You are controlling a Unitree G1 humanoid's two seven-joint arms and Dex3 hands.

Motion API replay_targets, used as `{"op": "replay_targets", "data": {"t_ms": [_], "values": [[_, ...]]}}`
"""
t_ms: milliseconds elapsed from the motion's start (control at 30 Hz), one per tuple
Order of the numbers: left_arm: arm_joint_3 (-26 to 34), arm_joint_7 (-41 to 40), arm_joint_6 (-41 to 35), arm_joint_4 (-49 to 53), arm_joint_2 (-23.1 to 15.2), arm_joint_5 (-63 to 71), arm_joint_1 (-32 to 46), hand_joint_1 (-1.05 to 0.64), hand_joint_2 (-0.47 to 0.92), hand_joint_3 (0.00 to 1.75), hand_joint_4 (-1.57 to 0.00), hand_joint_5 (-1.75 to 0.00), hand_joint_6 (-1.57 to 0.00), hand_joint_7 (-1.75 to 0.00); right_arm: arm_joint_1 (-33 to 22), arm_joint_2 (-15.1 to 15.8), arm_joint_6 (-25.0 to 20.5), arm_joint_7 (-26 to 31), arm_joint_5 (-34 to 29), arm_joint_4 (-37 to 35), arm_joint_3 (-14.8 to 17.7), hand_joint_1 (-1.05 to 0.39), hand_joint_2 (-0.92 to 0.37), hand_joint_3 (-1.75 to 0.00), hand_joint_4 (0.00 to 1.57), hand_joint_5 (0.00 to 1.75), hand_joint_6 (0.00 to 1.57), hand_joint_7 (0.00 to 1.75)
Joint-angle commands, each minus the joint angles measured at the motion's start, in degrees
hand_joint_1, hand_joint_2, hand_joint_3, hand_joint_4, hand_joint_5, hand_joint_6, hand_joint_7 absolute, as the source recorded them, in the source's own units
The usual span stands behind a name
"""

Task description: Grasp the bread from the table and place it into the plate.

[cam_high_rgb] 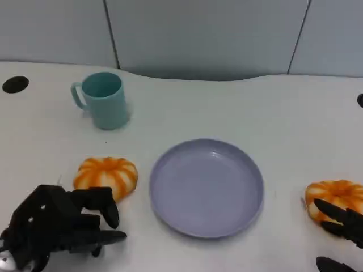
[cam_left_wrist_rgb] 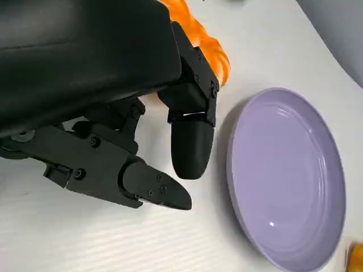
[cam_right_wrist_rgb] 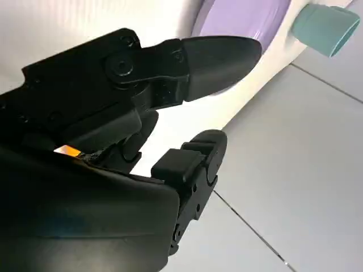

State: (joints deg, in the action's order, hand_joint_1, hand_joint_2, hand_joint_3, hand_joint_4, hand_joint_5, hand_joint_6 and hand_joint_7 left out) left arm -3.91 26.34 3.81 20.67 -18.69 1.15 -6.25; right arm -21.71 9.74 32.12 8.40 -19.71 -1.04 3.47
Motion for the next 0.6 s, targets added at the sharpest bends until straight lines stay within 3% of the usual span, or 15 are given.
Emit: {"op": "replay_targets", "data": {"t_ms": [33,267,367,467,500,567,600], "values": [[2.3,1.0,3.7,0.5,0.0,-3.2,0.0,-0.28,0.82,0.05,-0.80,-1.75,-0.63,-1.75,-0.1,0.6,-0.6,0.6,0.0,0.8,0.6,-0.35,-0.92,-0.34,0.81,0.01,0.66,0.00],[6.1,1.5,11.6,-0.9,2.1,-8.7,1.4,-0.28,0.85,0.06,-0.77,-1.75,-0.57,-1.75,-1.0,0.0,-3.1,-0.1,0.6,3.0,0.3,-0.36,-0.92,-0.34,0.85,0.02,0.66,0.00],[7.1,-1.6,25.7,1.9,2.0,-5.0,0.1,-0.24,0.86,0.05,-0.70,-1.75,-0.42,-1.75,-0.7,0.3,-2.7,0.1,0.1,2.6,0.2,-0.35,-0.92,-0.34,0.82,0.01,0.65,0.00],[6.4,-6.3,30.7,1.5,-0.5,2.8,-0.8,-0.35,0.89,0.04,-0.61,-1.75,-0.32,-1.75,-0.4,0.4,-2.6,0.1,-0.1,2.4,0.1,-0.35,-0.92,-0.34,0.81,0.00,0.65,0.00],[6.2,-7.3,32.6,1.5,-1.7,5.4,-1.4,-0.37,0.89,0.04,-0.57,-1.71,-0.30,-1.69,-0.3,0.3,-2.8,0.1,-0.1,2.4,0.1,-0.35,-0.92,-0.34,0.81,0.01,0.65,0.00],[5.5,-10.1,35.8,1.7,-4.5,11.8,-2.6,-0.39,0.89,0.02,-0.48,-1.59,-0.33,-1.41,-0.2,0.2,-2.9,0.1,-0.1,2.4,0.0,-0.35,-0.92,-0.34,0.82,0.01,0.65,0.00],[5.0,-11.7,37.2,1.9,-5.9,15.2,-3.1,-0.46,0.90,0.01,-0.39,-1.39,-0.37,-0.98,-0.2,0.1,-2.9,0.1,-0.1,2.4,0.0,-0.35,-0.92,-0.34,0.82,0.01,0.65,0.00]]}}
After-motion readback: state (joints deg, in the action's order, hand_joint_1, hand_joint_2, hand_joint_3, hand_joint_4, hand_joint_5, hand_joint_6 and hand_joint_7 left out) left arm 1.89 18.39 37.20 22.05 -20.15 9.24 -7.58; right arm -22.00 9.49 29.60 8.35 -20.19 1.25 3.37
